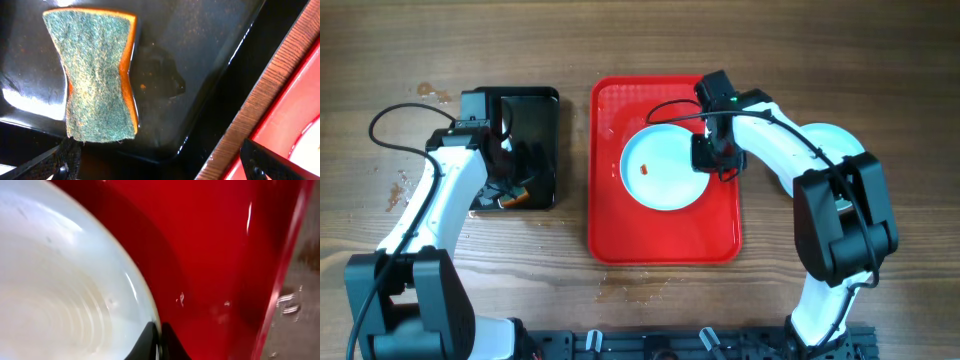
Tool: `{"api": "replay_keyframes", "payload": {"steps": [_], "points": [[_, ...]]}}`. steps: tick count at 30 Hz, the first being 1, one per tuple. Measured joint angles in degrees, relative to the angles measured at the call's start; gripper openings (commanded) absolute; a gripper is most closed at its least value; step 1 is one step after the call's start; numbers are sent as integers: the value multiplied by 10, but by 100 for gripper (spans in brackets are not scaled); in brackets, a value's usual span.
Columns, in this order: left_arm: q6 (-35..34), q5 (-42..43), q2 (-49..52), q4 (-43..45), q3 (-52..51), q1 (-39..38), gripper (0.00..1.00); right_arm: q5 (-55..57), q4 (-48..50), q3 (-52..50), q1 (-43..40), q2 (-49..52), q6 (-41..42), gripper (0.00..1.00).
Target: Clean dirty plates on tray and stack at the side
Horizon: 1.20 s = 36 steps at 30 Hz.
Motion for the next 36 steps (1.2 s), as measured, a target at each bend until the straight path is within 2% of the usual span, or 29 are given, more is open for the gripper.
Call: {"api": "replay_keyframes", "payload": {"steps": [2, 4, 6, 9, 11, 14, 16, 20, 24, 27, 28, 31, 36], "points": [[0, 2, 0, 0, 0, 0, 100, -22, -24, 0, 0, 0, 41, 32], [0, 2, 0, 0, 0, 0, 100, -28, -23, 0, 0, 0, 53, 32], [0, -3, 0, 1, 0, 0, 91, -28, -7, -1, -3, -1, 26, 32], [0, -27, 0, 38, 0, 0, 51, -26, 7, -1, -7, -35, -31, 33], [0, -66, 8, 55, 0, 0, 29, -23, 8, -1, -7, -86, -52, 33], [0, -97, 50, 84, 0, 0, 23, -23, 3, -1, -7, -158, -77, 34], [-2, -106, 91, 88, 0, 0, 4, -23, -28, -1, -7, -207, -82, 35], [-5, -114, 128, 92, 9, 1, 4, -24, -76, -1, -7, -252, -82, 36], [46, -56, 127, 80, 22, 0, 6, -24, -89, -1, -7, -252, -82, 36], [70, -44, 122, 79, 22, -17, 39, -24, -100, -1, -7, -252, -82, 36], [79, -42, 115, 81, 22, -20, 41, -24, -100, -1, -7, -252, -82, 36], [82, -65, 97, 64, 23, -21, 40, -24, -101, -1, -7, -252, -82, 36], [11, -162, 97, 54, 21, -21, 47, -24, -106, -1, -7, -252, -82, 36]]}}
